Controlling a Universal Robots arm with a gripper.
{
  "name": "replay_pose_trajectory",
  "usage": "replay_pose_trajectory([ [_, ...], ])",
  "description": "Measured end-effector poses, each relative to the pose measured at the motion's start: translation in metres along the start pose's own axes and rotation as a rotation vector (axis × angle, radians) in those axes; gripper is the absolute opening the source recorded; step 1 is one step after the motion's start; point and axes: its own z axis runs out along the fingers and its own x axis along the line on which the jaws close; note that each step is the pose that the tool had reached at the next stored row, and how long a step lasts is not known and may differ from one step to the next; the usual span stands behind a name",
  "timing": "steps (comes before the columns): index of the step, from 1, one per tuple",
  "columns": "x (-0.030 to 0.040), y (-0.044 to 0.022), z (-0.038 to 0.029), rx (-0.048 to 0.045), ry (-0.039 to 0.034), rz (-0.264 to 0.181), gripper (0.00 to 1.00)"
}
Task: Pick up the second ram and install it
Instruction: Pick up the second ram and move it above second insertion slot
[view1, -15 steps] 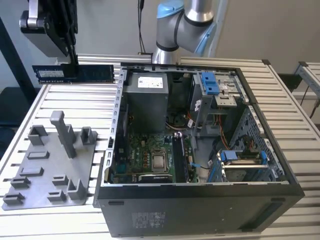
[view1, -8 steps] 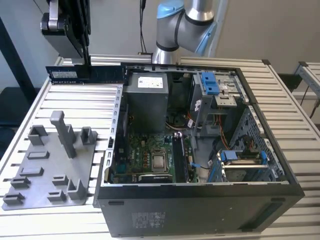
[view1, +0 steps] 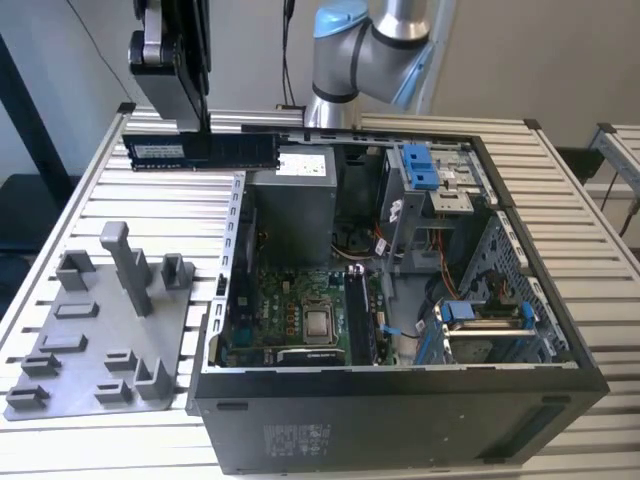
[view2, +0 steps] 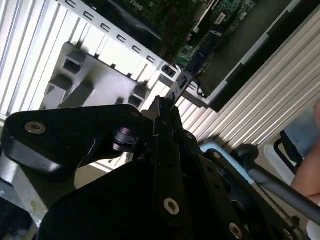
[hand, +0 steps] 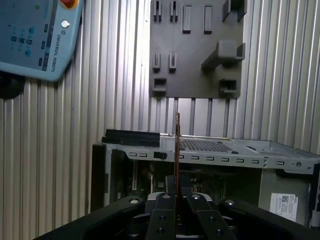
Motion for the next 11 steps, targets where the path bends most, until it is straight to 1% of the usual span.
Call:
replay_pose_trajectory([
  [11, 0.0013, -0.0339, 0.0013, 0.0000, 0.0000, 0.000, 0.14],
])
